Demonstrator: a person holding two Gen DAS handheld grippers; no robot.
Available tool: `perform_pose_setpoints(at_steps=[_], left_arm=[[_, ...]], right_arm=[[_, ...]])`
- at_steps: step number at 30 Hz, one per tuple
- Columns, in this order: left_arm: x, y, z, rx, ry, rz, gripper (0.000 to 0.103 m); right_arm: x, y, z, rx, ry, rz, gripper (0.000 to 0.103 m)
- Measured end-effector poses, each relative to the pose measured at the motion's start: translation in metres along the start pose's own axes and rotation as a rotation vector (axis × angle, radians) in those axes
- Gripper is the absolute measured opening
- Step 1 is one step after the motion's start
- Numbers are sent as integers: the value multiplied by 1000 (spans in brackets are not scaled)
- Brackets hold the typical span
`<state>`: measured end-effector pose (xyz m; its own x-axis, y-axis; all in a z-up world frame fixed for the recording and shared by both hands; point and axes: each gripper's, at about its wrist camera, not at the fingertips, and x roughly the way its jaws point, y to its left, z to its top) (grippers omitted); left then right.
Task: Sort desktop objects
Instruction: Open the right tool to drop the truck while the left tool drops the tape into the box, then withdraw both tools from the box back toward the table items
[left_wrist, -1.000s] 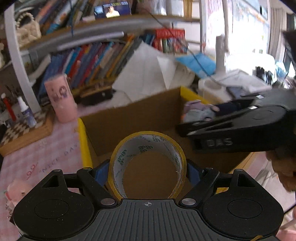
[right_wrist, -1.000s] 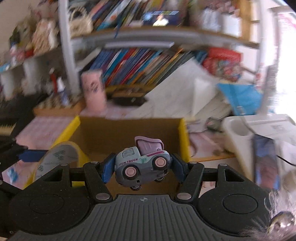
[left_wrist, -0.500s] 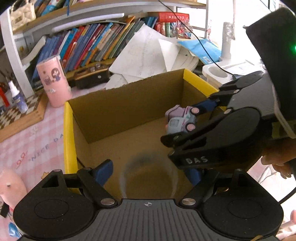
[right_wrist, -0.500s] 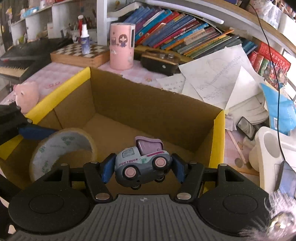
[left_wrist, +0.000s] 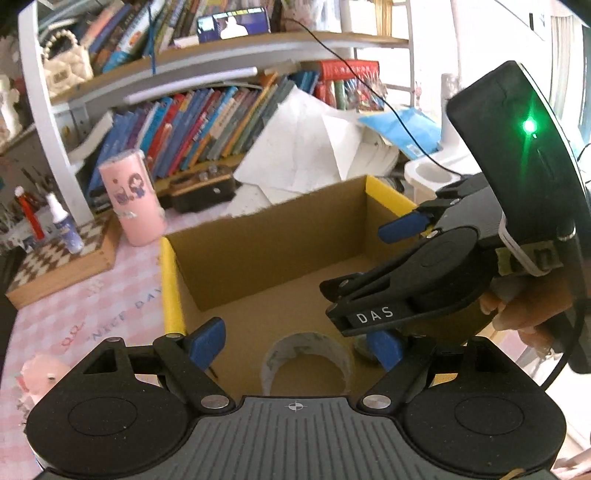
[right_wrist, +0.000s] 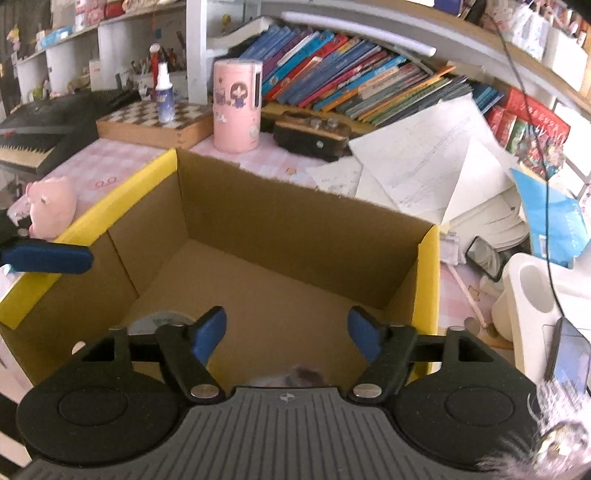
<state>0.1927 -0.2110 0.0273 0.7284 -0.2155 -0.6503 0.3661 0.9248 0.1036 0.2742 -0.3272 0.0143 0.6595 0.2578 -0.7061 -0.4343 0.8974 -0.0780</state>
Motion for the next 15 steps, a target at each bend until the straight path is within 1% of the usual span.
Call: perform_pose_setpoints(at_steps=[8, 13, 15], left_arm=[[-33, 11, -3, -63, -95, 86, 86], [-62, 26, -15, -156, -179, 173, 86], [-70, 32, -21, -177, -200, 199, 87]], right_arm=[[-39, 10, -1, 76, -186, -77, 75], [-70, 17, -8, 137, -292, -138, 78], [-81, 19, -13, 169, -330, -166, 79]])
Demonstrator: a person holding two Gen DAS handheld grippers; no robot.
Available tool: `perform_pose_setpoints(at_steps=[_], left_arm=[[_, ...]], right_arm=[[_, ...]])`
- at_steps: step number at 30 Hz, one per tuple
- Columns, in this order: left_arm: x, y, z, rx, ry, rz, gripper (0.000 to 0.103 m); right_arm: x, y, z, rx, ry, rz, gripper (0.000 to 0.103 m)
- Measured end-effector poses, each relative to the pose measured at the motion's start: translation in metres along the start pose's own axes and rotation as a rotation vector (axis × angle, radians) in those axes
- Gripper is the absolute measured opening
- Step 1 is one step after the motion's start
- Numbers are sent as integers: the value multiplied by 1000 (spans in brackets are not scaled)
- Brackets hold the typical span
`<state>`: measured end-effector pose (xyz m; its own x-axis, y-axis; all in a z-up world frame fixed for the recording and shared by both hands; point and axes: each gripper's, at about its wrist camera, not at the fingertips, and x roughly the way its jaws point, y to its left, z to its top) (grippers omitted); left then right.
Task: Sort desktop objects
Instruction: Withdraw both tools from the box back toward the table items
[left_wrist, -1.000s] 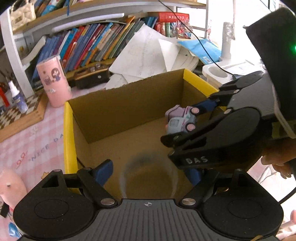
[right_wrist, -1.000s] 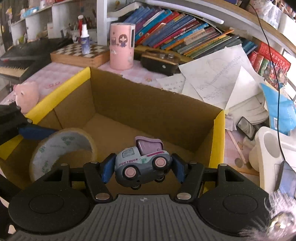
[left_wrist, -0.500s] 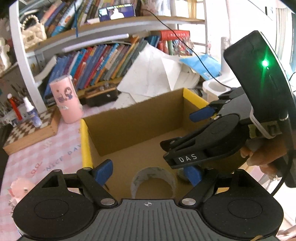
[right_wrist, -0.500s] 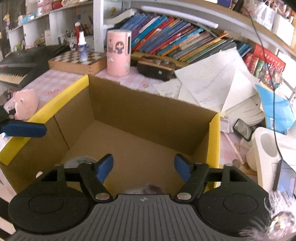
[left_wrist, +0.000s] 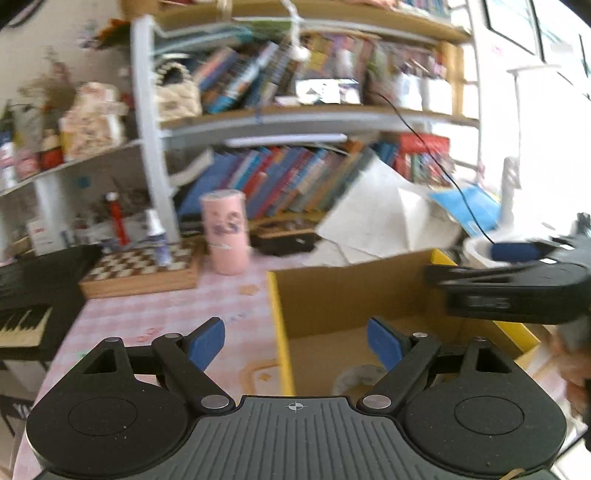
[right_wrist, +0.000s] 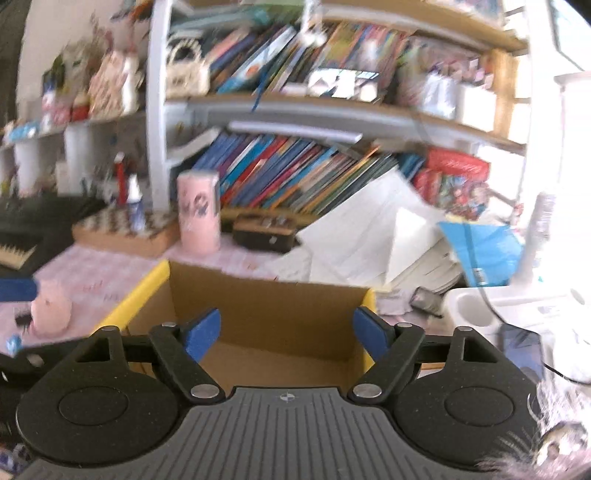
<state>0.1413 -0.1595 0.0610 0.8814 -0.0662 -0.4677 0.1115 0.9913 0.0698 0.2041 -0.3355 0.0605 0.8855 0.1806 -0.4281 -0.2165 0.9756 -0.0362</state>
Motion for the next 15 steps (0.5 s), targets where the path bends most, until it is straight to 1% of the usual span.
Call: perform_pose_setpoints(at_steps=[4, 8, 12, 15], left_arm=[[-10, 20, -7, -32, -2, 21, 87], [-19, 33, -18, -41, 5, 9, 87], [-34, 45, -26, -38, -14, -1, 87], [-47, 58, -35, -43, -36, 15, 87]], right_arm=[[-24, 4, -8, 58, -47, -64, 80], [-44, 12, -18, 74, -69, -117, 80], [-60, 24, -30, 93, -58, -161, 80], [-72, 36, -40, 109, -46, -187, 80]])
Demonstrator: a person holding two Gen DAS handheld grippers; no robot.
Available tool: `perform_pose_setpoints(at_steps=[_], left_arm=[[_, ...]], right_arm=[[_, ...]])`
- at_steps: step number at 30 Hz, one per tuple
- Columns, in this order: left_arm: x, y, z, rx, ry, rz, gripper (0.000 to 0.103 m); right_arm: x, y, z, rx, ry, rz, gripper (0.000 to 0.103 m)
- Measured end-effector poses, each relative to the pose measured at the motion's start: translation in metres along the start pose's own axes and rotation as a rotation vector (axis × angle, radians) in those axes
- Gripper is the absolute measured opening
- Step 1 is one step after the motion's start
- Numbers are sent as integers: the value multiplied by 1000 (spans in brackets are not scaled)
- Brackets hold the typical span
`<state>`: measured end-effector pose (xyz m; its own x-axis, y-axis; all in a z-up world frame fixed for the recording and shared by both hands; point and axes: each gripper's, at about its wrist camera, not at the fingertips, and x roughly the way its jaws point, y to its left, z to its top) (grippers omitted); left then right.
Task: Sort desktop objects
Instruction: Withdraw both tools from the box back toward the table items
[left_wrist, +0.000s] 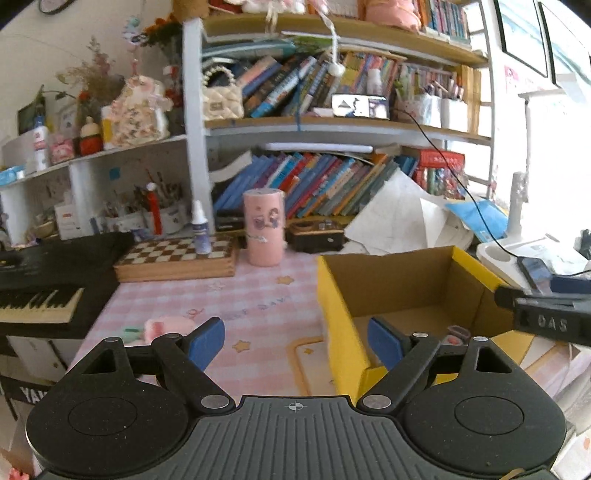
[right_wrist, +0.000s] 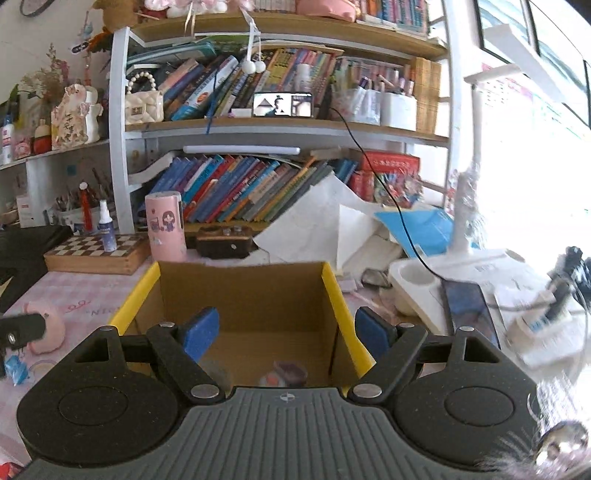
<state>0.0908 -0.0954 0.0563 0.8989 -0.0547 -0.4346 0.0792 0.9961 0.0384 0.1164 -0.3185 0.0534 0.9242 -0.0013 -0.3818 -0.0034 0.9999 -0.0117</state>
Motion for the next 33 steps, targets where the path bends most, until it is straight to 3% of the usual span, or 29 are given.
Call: perform_pose_setpoints(at_steps=[15, 20, 26, 33], left_arm=[[-50, 71, -49, -10, 85, 38, 87], [-54, 90, -63, -68, 158, 72, 87], [-57, 106, -82, -80, 229, 67, 87], [-58, 112, -92, -80, 270, 48, 87]], right_arm=[[-58, 69, -52, 59, 119, -38, 80], [-71, 90, -67, 71, 159, -12, 83], [-73, 116, -86, 77, 268, 38, 83], [-78, 138, -91, 36, 300, 80, 83]])
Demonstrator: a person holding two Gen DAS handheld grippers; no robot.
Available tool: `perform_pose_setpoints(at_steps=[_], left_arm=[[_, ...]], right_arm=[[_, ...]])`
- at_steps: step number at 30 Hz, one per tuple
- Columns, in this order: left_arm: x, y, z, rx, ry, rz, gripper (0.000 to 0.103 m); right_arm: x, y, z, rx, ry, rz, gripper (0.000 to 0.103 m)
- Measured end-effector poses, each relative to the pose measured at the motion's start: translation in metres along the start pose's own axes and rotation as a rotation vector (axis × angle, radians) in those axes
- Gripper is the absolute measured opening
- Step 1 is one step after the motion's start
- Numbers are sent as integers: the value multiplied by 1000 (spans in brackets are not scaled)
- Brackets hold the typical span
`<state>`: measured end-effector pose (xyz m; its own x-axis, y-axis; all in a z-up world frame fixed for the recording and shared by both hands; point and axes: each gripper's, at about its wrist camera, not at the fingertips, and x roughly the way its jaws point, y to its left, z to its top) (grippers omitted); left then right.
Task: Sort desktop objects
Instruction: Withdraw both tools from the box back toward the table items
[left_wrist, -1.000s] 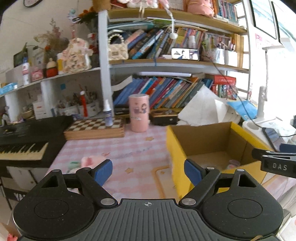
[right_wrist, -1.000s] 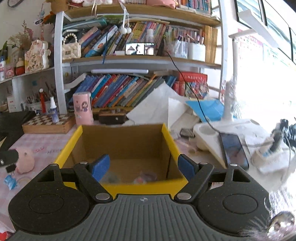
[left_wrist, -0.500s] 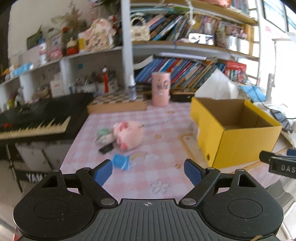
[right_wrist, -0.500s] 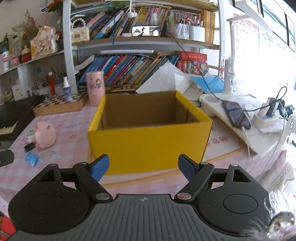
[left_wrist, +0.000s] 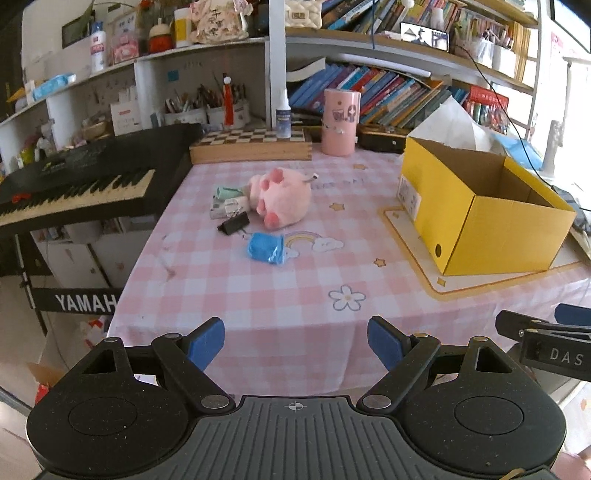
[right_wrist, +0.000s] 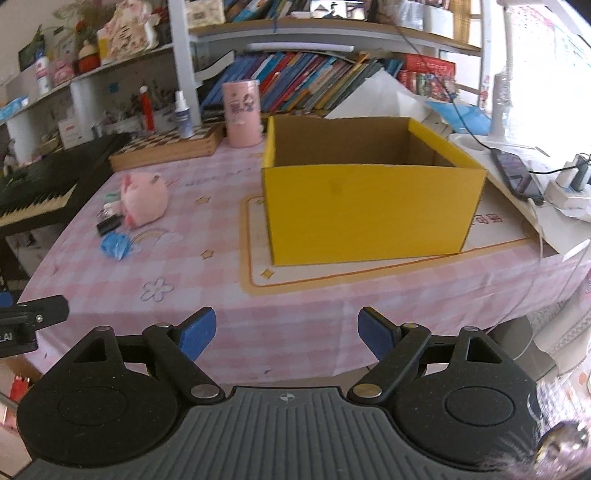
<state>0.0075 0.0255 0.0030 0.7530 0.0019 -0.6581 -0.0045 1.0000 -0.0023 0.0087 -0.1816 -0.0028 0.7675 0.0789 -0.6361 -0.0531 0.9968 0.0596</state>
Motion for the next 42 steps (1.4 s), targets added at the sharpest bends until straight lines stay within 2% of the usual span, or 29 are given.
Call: perform_pose_setpoints(at_steps=[14, 36, 42], left_arm=[[5, 9, -2, -13, 13, -8, 87], [3, 49, 1, -54, -1, 69, 87], [9, 48, 2, -29, 7, 57, 86]], right_arm=[[5, 16, 0, -44, 33, 30, 83], [21, 68, 15, -133, 35, 151, 83], [28, 71, 18, -136, 50, 169, 83]])
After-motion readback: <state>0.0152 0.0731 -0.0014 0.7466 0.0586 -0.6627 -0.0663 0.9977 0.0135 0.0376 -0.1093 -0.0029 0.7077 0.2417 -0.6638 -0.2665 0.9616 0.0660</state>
